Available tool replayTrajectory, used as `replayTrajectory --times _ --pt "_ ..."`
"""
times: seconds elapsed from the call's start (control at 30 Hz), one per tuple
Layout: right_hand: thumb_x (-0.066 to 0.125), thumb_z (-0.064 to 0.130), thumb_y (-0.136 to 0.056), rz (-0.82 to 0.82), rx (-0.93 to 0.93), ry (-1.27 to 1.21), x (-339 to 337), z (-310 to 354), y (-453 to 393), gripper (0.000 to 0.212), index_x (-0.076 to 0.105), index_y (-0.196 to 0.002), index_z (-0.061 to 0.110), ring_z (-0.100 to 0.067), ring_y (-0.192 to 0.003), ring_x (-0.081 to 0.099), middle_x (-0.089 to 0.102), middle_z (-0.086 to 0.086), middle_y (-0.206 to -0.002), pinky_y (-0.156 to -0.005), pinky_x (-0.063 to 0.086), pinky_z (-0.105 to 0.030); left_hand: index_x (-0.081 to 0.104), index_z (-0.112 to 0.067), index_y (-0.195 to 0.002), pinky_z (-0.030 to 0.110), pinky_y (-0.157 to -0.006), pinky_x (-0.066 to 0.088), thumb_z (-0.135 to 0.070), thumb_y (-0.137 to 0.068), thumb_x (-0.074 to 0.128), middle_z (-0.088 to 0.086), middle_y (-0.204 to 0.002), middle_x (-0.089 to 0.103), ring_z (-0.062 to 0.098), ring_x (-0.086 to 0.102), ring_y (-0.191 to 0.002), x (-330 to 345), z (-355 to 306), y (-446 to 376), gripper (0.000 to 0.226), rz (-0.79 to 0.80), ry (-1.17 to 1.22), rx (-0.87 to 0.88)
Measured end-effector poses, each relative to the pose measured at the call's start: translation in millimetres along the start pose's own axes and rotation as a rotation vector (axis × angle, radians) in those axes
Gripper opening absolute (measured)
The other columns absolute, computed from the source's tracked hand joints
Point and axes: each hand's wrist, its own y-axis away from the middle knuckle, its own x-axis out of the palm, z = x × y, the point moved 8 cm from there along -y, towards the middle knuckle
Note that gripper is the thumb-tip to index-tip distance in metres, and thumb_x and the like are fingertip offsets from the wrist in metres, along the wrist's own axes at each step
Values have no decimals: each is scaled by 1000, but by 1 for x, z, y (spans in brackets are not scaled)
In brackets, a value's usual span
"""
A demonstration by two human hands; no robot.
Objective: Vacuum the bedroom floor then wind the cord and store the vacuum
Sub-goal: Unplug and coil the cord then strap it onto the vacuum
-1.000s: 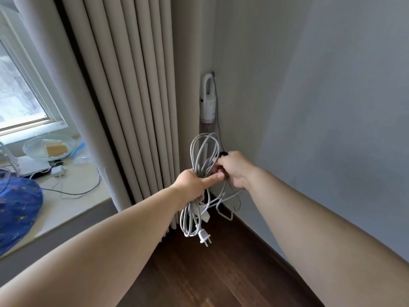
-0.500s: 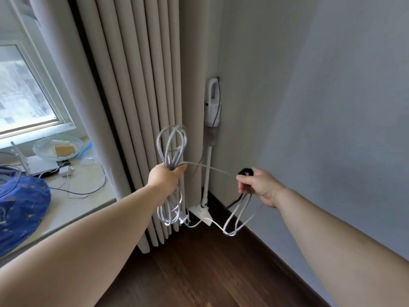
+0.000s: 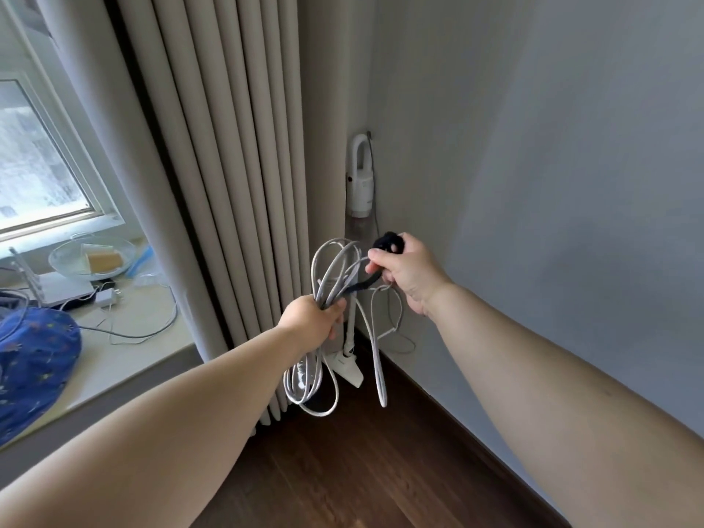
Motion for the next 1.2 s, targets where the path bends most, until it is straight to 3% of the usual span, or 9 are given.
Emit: replayTrajectory --times 0.13,0.23,0.33,0.43,0.57,0.77,0.9,1.03,1.2 --pt "68 8 -84 130 69 269 -7 -24 4 20 50 -88 16 -21 -76 63 69 -7 -75 -68 45 -31 56 -15 -79 24 -49 41 -48 -96 48 4 -49 54 18 52 -49 -17 3 -3 38 -121 167 -34" --pt "64 9 -88 207 178 465 -3 -59 13 18 48 -94 14 -21 -72 60 68 -7 -76 -71 48 -34 55 -14 -82 21 -46 40 -47 -96 49 4 -49 50 17 50 -45 -25 -8 -4 36 -163 232 21" --pt "58 8 -92 115 278 673 -27 -88 5 17 49 -106 8 -20 -72 64 69 -11 -88 -71 54 -26 62 -16 -99 27 -53 45 -49 -96 49 2 -56 50 16 49 -50 -41 -10 -5 35 -229 376 20" --pt "61 6 -88 -6 476 885 -82 -110 15 7 64 -92 1 -26 -85 67 69 -11 -89 -76 54 -30 56 -15 -83 29 -55 45 -51 -95 50 5 -57 53 18 50 -50 -78 4 -13 38 -385 505 -67" --pt "49 1 -91 -178 602 611 -102 -121 27 21 59 -74 5 -20 -56 59 63 -6 -49 -60 45 -25 56 -14 -83 25 -53 43 -48 -96 48 7 -57 55 19 50 -48 -85 13 -21 38 -371 288 -74" --pt "51 14 -95 21 356 215 -17 -76 7 11 47 -86 13 -14 -48 41 42 -3 -61 -54 45 -28 54 -13 -69 23 -50 39 -51 -96 47 5 -51 55 17 48 -42 -21 16 -12 47 -184 150 -120" --pt "43 23 -101 -2 229 94 1 -58 7 18 43 -83 18 -12 -48 35 44 -3 -60 -50 36 -25 53 -13 -74 23 -51 40 -59 -92 49 4 -52 56 17 48 -43 -2 8 -6 50 -92 179 -124" --pt "43 22 -101 71 292 155 21 -66 16 19 43 -82 17 -16 -48 37 46 -5 -61 -47 30 -25 60 -10 -67 23 -49 40 -70 -78 59 4 -53 54 16 47 -43 5 -6 4 61 -15 165 -70" --pt "43 15 -102 98 374 -316 40 -50 17 10 45 -96 7 -16 -40 49 54 -9 -52 -44 46 -23 62 -13 -73 26 -49 47 -56 -75 72 5 -52 53 15 47 -44 21 -9 9 44 169 269 -12"
